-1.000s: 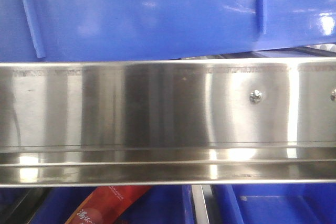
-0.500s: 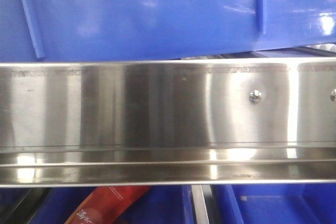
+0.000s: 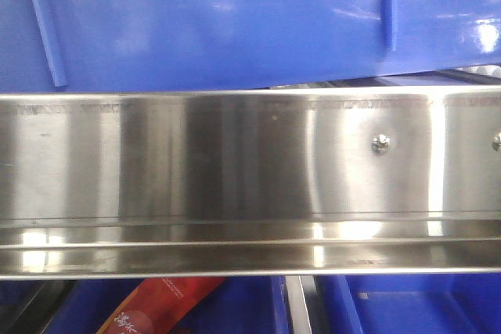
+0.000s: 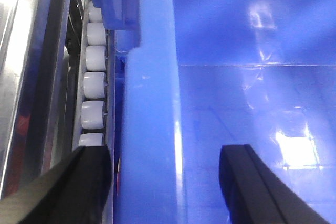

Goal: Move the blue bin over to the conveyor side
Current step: 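Lift the blue bin with both grippers off the roller shelf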

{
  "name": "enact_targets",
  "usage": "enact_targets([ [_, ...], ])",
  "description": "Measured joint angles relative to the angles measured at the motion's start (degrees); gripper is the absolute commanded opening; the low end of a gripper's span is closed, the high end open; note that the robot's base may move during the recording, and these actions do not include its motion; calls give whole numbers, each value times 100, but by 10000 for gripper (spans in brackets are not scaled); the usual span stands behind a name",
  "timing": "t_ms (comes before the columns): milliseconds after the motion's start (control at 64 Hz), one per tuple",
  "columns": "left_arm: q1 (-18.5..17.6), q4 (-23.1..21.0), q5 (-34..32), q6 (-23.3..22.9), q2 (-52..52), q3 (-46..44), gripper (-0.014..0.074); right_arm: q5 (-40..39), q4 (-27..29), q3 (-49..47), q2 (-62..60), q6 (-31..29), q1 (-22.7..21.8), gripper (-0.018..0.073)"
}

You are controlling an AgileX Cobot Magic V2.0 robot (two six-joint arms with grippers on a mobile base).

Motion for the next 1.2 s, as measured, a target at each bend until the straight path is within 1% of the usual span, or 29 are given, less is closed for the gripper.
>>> enact_targets([
  [109,0,0,0,0,0,0,343,0,0,0,0,0,0,-79],
  [266,0,-23,-11,0,0,-8,273,0,0,0,0,0,0,-79],
  [312,0,-36,-26,-13,0,-12,234,0,0,0,0,0,0,-79],
  [391,0,9,-39,-26,0,-33,120,0,0,0,0,0,0,-79],
  [516,10,54,-39,-15,0,-33,-35,0,0,0,0,0,0,-79],
  [609,10,54,-39,-15,0,-33,-13,-10,0,0,0,0,0,-79],
  [1203,10,54,-39,-15,0,-33,-17,-10,0,0,0,23,0,-79],
])
